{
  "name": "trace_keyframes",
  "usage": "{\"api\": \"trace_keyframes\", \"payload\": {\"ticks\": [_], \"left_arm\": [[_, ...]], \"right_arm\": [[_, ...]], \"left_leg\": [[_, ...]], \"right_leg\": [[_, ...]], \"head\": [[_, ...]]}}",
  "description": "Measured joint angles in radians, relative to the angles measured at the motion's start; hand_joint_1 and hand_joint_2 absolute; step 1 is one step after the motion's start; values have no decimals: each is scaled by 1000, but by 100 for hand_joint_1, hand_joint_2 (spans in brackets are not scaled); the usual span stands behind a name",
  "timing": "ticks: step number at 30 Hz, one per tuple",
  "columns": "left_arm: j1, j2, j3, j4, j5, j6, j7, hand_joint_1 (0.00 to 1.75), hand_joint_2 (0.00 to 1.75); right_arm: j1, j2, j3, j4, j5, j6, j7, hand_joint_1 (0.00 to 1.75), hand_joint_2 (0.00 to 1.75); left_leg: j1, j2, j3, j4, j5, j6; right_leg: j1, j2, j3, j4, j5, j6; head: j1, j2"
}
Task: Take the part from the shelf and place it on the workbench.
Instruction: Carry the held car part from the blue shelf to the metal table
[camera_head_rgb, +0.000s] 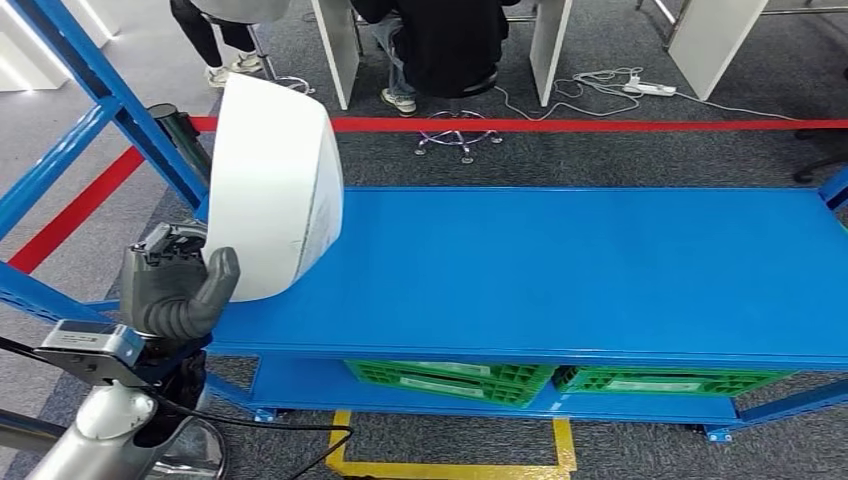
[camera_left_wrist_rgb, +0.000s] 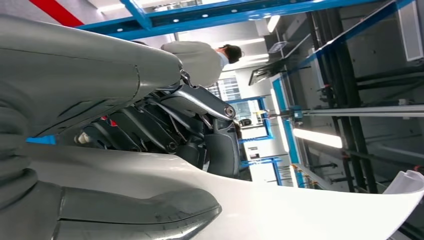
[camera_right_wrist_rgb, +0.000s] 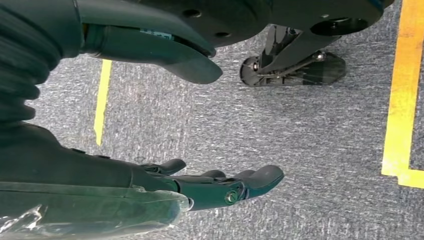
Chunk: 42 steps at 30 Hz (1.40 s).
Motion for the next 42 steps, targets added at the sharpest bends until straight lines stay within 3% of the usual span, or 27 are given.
{"api": "trace_keyframes", "payload": {"ticks": [1, 3, 4, 6, 9, 11, 13, 14, 15, 16, 18, 20, 24, 25, 27, 29, 30, 31, 32, 34, 36, 39, 40, 42], "left_arm": [[0, 0, 0, 0, 0, 0, 0, 175, 175], [-1, 0, 0, 0, 0, 0, 0, 175, 175], [-2, 0, 0, 0, 0, 0, 0, 175, 175], [-4, 0, 0, -1, 0, 0, 0, 175, 175], [-4, 0, 1, -1, 0, 2, 0, 175, 175], [-5, -3, 2, -1, 0, 4, 1, 175, 175], [-3, -5, 2, -1, 0, 6, 2, 175, 175], [-2, -6, 1, -1, 0, 6, 3, 175, 175], [0, -6, 1, -1, 0, 7, 4, 175, 175], [1, -6, 1, -1, 0, 8, 4, 175, 175], [2, -7, 1, -1, 0, 10, 5, 175, 175], [1, -8, 1, -1, 0, 12, 6, 175, 175], [2, -8, 1, -1, 0, 16, 6, 175, 175], [2, -8, 1, -1, 0, 17, 6, 175, 175], [4, -8, 1, -1, 0, 18, 6, 175, 175], [8, -8, 1, -1, 0, 18, 6, 175, 175], [10, -8, 1, -1, 0, 18, 6, 175, 175], [12, -8, 1, 0, 0, 18, 6, 175, 175], [12, -8, 1, 0, 0, 18, 6, 175, 175], [11, -8, 1, 0, 0, 18, 6, 175, 175], [11, -8, 1, -1, 0, 18, 5, 175, 175], [14, -8, 1, -1, 0, 19, 4, 175, 175], [13, -8, 1, -1, 0, 19, 4, 175, 175], [13, -9, 1, -1, 0, 19, 4, 175, 175]], "right_arm": [[0, 0, 0, 0, 0, 0, 0, 0, 175], [0, 1, 0, 0, 0, 0, 0, 0, 175], [-1, 2, 0, 0, 0, -1, 0, 0, 175], [-2, 4, 0, 0, 1, -3, 2, 0, 175], [-2, 5, 0, 0, 0, -6, 6, 0, 175], [-3, 5, 0, -1, -1, -9, 8, 0, 175], [-3, 5, 0, -1, -3, -11, 12, 0, 175], [-2, 5, 0, -1, -3, -12, 14, 0, 175], [-1, 5, 0, -1, -4, -12, 16, 0, 175], [-1, 5, 0, -1, -4, -13, 18, 0, 175], [-2, 5, 0, -2, -4, -14, 21, 0, 175], [-4, 5, 0, -3, -5, -14, 23, 0, 175], [-1, 6, 0, -3, -5, -15, 27, 0, 175], [-2, 7, 0, -3, -5, -14, 27, 0, 175], [-3, 8, 0, -3, -5, -15, 27, 0, 175], [-2, 8, 0, -3, -5, -15, 28, 0, 175], [-2, 8, 0, -3, -5, -15, 28, 0, 175], [-1, 8, 0, -3, -6, -15, 28, 0, 175], [-1, 8, 0, -3, -6, -15, 29, 0, 175], [-2, 10, 0, -3, -7, -16, 30, 0, 175], [-3, 12, 0, -3, -7, -18, 32, 0, 175], [-3, 14, 0, -3, -7, -19, 33, 0, 175], [-3, 14, 0, -3, -7, -19, 33, 0, 175], [-3, 14, 0, -3, -8, -19, 33, 0, 175]], "left_leg": [[-2, 0, 14, -29, 26, 6], [-10, 0, 76, -156, 97, 24], [-14, 0, 102, -213, 117, 32], [-19, 0, 122, -268, 122, 39], [-16, 0, 126, -288, 125, 43], [-12, 2, 131, -298, 130, 48], [-14, 3, 130, -298, 131, 51], [-16, 3, 130, -298, 132, 52], [-17, 3, 130, -297, 132, 53], [-18, 3, 130, -297, 132, 53], [-20, 2, 131, -295, 132, 52], [-24, 1, 126, -289, 132, 47], [-25, 0, 118, -281, 131, 28], [-24, 0, 111, -263, 113, 22], [-19, 0, 77, -171, 44, 10], [-14, 0, 35, -49, -20, 1], [-11, 0, 29, -18, -29, -1], [-9, 0, 42, -28, -18, -2], [-7, 0, 73, -74, 8, -2], [-6, 0, 156, -210, 57, 1], [-9, -2, 195, -287, 71, 9], [-14, -2, 185, -297, 82, 31], [-14, -1, 181, -300, 90, 40], [-13, 2, 167, -303, 105, 55]], "right_leg": [[2, 1, 1, 0, 0, 0], [5, 2, 4, 0, -1, 0], [6, 3, 3, 0, -1, 2], [8, 2, -3, 0, 0, 9], [7, -1, -11, 2, -5, 26], [8, -3, -42, 68, -47, 33], [8, -3, -103, 199, -107, 38], [8, -3, -129, 252, -123, 39], [9, -3, -140, 271, -120, 39], [9, -3, -130, 249, -97, 38], [9, -3, -66, 115, -27, 31], [11, -2, -10, 8, 7, 23], [11, -1, -4, -13, 18, 4], [9, -2, -6, -15, 22, -2], [5, -5, -12, -18, 31, -11], [5, -6, -23, -18, 37, -11], [5, -7, -28, -17, 41, -10], [5, -7, -33, -16, 45, -8], [5, -7, -37, -16, 49, -5], [6, -7, -42, -14, 56, 4], [9, -7, -48, -13, 64, 16], [5, -7, -57, -16, 74, 37], [3, -7, -65, -5, 60, 42], [2, -8, -101, 80, -12, 46]], "head": [[0, 0], [1, 0], [0, 0], [1, 0], [2, 0], [5, 0], [7, 0], [7, 0], [7, 0], [7, 0], [7, 0], [6, 0], [5, 0], [2, 0], [-4, 0], [-6, 0], [-6, 0], [-6, 0], [-6, 0], [-6, 0], [-6, 0], [-6, 0], [-4, 0], [0, 0]]}}
